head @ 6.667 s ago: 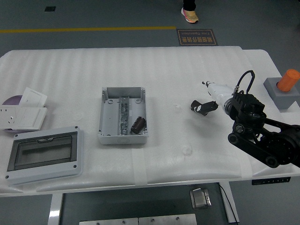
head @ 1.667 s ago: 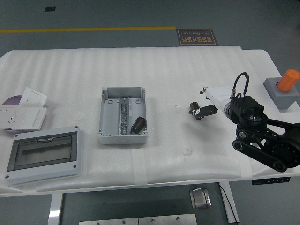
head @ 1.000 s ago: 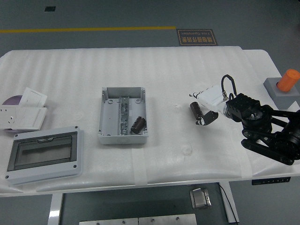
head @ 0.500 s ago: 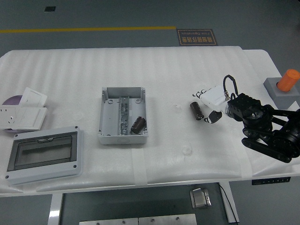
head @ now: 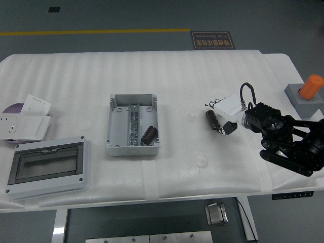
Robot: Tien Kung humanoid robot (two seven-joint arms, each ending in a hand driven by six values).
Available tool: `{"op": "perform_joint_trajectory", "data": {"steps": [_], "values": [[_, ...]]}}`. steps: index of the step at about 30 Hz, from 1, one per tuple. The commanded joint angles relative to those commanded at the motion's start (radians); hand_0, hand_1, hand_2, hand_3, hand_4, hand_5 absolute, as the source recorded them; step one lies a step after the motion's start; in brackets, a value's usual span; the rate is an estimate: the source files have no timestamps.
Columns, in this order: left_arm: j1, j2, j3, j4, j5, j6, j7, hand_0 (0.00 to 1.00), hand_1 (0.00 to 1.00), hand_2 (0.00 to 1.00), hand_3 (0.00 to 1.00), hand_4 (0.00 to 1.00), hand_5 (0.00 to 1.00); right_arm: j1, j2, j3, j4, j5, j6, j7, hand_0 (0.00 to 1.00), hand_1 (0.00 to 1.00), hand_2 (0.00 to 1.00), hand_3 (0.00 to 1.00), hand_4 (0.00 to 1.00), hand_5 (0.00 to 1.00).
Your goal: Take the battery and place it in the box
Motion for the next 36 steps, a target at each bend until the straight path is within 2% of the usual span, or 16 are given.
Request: {"op": "perform_joint_trajectory", "data": {"steps": [1, 2, 7, 8, 13, 14, 19, 20, 25, 26, 32, 36], "values": [[0.000, 0.000, -0.003, 0.000, 0.003, 0.000, 0.001, 0.665, 0.682, 0.565, 0.583, 0.516, 0.451, -0.001, 0.000, -0.001, -0.002, 0.004, -0.001, 0.002, 0.571, 0.718, 0.927, 0.998, 0.757, 0.295], [0.000, 0.001, -0.005, 0.000, 0.005, -0.001, 0.002, 0.665, 0.682, 0.564, 0.584, 0.516, 0.452, -0.002, 0.001, -0.002, -0.003, 0.006, -0.002, 0.003, 0.558, 0.708, 0.887, 0.998, 0.730, 0.288], [-0.001, 0.004, -0.006, 0.000, 0.005, 0.000, 0.001, 0.665, 0.682, 0.564, 0.584, 0.516, 0.452, -0.005, 0.003, -0.007, -0.009, 0.015, -0.007, 0.007, 0.558, 0.708, 0.887, 0.998, 0.730, 0.288], [-0.001, 0.005, -0.006, 0.000, 0.005, 0.000, 0.001, 0.665, 0.682, 0.564, 0.584, 0.515, 0.453, -0.005, 0.004, -0.008, -0.010, 0.016, -0.008, 0.008, 0.545, 0.696, 0.844, 0.864, 0.569, 0.222], [-0.001, 0.005, -0.003, 0.000, 0.002, 0.001, -0.001, 0.665, 0.682, 0.564, 0.584, 0.515, 0.453, -0.006, 0.005, -0.010, -0.010, 0.017, -0.017, 0.011, 0.545, 0.696, 0.844, 0.864, 0.569, 0.222], [0.000, 0.005, -0.003, 0.000, 0.001, 0.001, -0.001, 0.664, 0.682, 0.564, 0.584, 0.516, 0.452, -0.006, 0.005, -0.010, -0.010, 0.016, -0.019, 0.012, 0.543, 0.696, 0.823, 0.758, 0.547, 0.220], [0.000, 0.006, 0.004, 0.000, -0.005, 0.003, -0.005, 0.664, 0.682, 0.564, 0.584, 0.516, 0.452, -0.006, 0.005, -0.016, -0.011, 0.017, -0.024, 0.015, 0.543, 0.696, 0.823, 0.758, 0.547, 0.220], [0.000, 0.006, 0.005, 0.000, -0.006, 0.003, -0.006, 0.664, 0.682, 0.564, 0.583, 0.515, 0.454, -0.007, 0.005, -0.017, -0.012, 0.017, -0.025, 0.015, 0.533, 0.694, 0.816, 0.719, 0.542, 0.229], [0.000, 0.006, 0.006, 0.000, -0.006, 0.005, -0.008, 0.664, 0.682, 0.564, 0.583, 0.515, 0.454, -0.010, 0.005, -0.017, -0.011, 0.017, -0.030, 0.015, 0.533, 0.694, 0.816, 0.719, 0.542, 0.229], [0.001, 0.006, 0.006, 0.000, -0.006, 0.005, -0.008, 0.664, 0.682, 0.566, 0.584, 0.515, 0.455, -0.011, 0.004, -0.014, -0.010, 0.015, -0.031, 0.015, 0.525, 0.693, 0.804, 0.691, 0.537, 0.226], [0.003, 0.004, 0.001, 0.000, 0.000, 0.006, -0.008, 0.665, 0.682, 0.566, 0.584, 0.515, 0.456, -0.016, -0.015, 0.059, 0.018, -0.002, -0.033, 0.002, 0.522, 0.686, 0.789, 0.667, 0.524, 0.227], [0.004, 0.003, -0.004, 0.000, 0.005, 0.006, -0.007, 0.665, 0.682, 0.566, 0.584, 0.515, 0.456, -0.017, -0.031, 0.132, 0.063, -0.012, -0.033, -0.013, 0.522, 0.686, 0.789, 0.667, 0.524, 0.227]]}}
